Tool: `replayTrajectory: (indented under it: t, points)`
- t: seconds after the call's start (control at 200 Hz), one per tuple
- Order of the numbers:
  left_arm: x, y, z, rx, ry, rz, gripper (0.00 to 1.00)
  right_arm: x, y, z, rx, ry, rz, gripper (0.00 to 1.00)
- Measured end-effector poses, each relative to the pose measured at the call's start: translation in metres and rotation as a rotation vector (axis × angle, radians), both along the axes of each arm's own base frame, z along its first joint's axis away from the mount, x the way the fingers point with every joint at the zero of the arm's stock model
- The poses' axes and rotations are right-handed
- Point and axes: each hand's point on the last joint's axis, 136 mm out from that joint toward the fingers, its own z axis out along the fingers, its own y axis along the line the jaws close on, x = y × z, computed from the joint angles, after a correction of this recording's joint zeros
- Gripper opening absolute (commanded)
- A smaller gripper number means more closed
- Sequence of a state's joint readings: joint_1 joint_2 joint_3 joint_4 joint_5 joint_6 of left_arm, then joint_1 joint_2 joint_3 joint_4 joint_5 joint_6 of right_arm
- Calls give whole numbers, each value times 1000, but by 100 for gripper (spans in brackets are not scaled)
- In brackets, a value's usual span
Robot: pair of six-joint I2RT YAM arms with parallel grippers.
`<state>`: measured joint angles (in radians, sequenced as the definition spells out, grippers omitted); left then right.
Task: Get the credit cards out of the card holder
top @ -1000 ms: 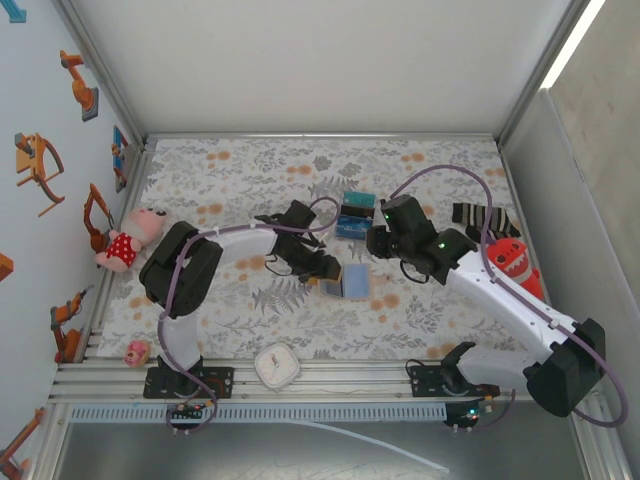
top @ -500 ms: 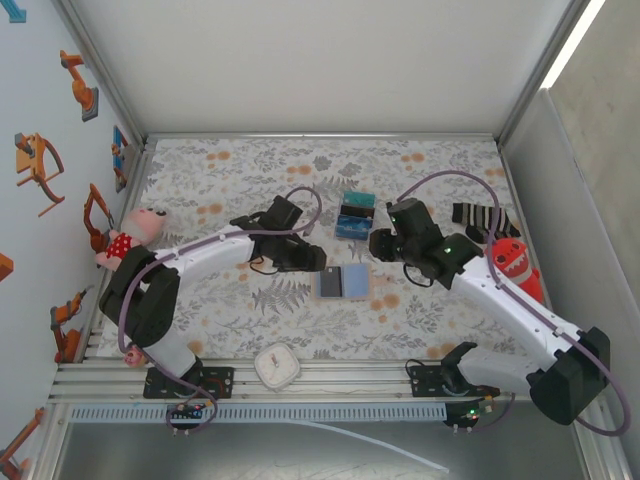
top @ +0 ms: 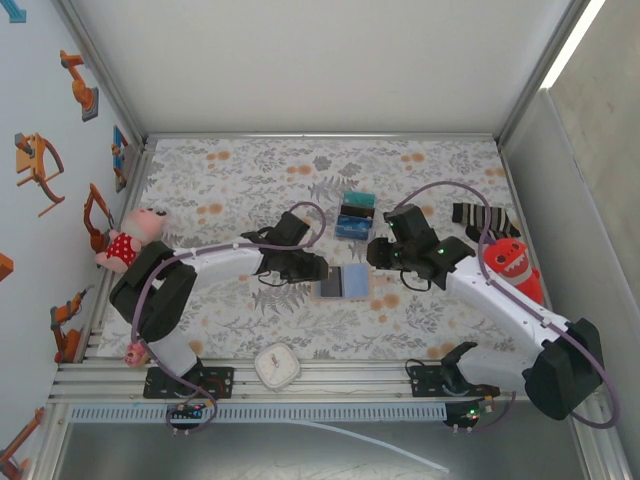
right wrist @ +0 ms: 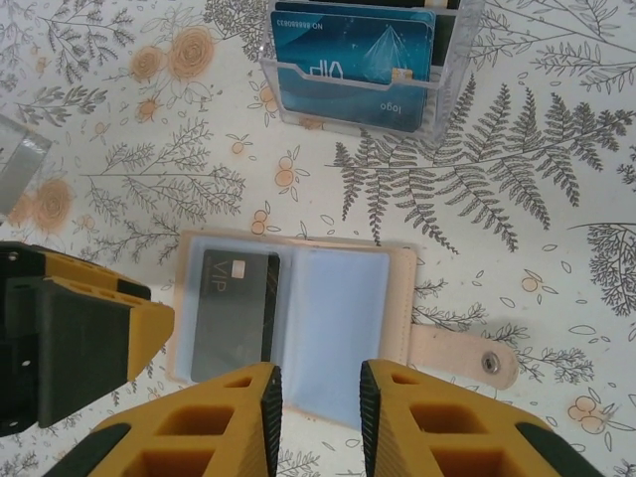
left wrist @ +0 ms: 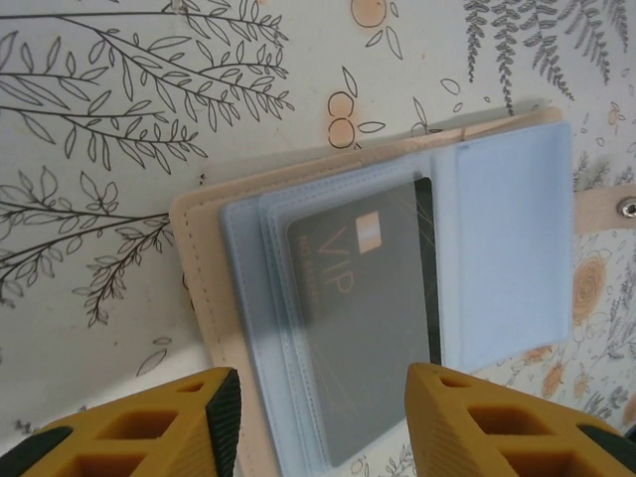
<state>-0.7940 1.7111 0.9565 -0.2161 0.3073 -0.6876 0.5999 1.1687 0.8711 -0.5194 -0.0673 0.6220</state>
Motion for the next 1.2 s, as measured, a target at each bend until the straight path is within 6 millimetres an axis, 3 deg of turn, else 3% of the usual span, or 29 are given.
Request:
replayTrajectory:
  t: [0.376,0.496,0.721,0.962,1.197]
  points:
    - [12,-14,-8,-6,0,-6,45,1,-1,-14,83,47,-35,26]
    - [14,-16,-7,-14,-8,-6,45,0,2,-19,114,69,-36,21]
    - [19,-13,-4,5,-44,8,43,-6,21,-40,212,151,-2,14]
    - [26,1,14,119,-217,10,43,-11,40,-62,311,248,18,13]
    - [15,-3,2,178,-241,-52,40,-8,52,-72,364,287,22,14]
